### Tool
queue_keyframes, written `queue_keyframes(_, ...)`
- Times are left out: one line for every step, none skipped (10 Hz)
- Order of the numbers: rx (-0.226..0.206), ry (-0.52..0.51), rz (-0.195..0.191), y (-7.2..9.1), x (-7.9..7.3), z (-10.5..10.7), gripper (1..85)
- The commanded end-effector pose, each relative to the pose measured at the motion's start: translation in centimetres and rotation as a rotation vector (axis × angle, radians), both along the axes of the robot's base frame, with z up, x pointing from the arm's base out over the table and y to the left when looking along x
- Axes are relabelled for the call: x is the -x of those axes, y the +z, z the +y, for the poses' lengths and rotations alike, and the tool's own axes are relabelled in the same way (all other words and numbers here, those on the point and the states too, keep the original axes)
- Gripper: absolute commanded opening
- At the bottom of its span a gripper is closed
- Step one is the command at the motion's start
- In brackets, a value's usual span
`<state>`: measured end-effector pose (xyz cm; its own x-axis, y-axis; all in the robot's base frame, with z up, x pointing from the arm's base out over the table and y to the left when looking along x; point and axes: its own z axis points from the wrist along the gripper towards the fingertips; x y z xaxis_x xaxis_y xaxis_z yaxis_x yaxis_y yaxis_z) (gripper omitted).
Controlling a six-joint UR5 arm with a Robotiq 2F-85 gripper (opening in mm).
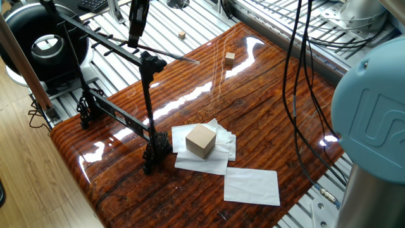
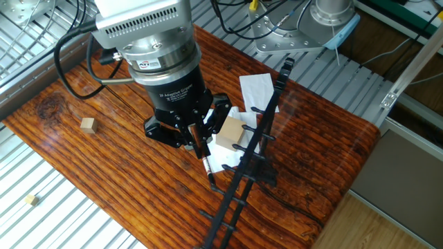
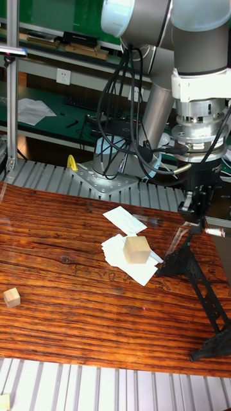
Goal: Place the brush on the pen rack
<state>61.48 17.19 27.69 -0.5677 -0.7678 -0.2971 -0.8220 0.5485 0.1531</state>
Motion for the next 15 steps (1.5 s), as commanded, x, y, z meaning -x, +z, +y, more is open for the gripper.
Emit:
queue_keyframes(0.015, 0.017, 0.008, 0.1, 0.4, -0.3, 33.0)
queue_keyframes(0.019, 0.018, 0.007, 0.0, 0.4, -0.4, 34.0)
queue_keyframes(0.021, 0.017, 0.008, 0.0, 0.4, -0.4, 33.7)
queue_keyframes(0.021, 0.017, 0.008, 0.0, 0.4, -0.5, 33.3)
queue_keyframes(0.021, 0.02, 0.007, -0.1, 0.3, -0.5, 33.0)
queue_keyframes(0.006, 0.016, 0.006, 0.0, 0.3, -0.2, 32.3)
queue_keyframes(-0.004, 0.013, 0.007, 0.0, 0.2, 0.0, 31.7)
queue_keyframes(-0.01, 0.009, 0.004, 0.0, 0.0, 0.0, 31.0)
queue_keyframes(-0.012, 0.004, -0.004, -0.3, -0.7, -0.7, 31.0)
queue_keyframes(-0.015, -0.025, -0.013, -0.8, -1.6, -2.0, 28.0)
queue_keyframes(-0.036, -0.089, 0.008, -1.2, -2.0, -2.7, 12.3)
queue_keyframes(-0.004, -0.122, 0.02, -2.1, -2.5, -4.8, 1.3)
queue_keyframes(0.047, -0.126, 0.008, -3.5, -3.0, -7.6, 1.3)
queue_keyframes(0.053, -0.17, 0.018, -5.2, -3.3, -10.1, 1.3)
queue_keyframes(0.068, -0.196, 0.029, -6.3, -3.7, -12.1, 1.3)
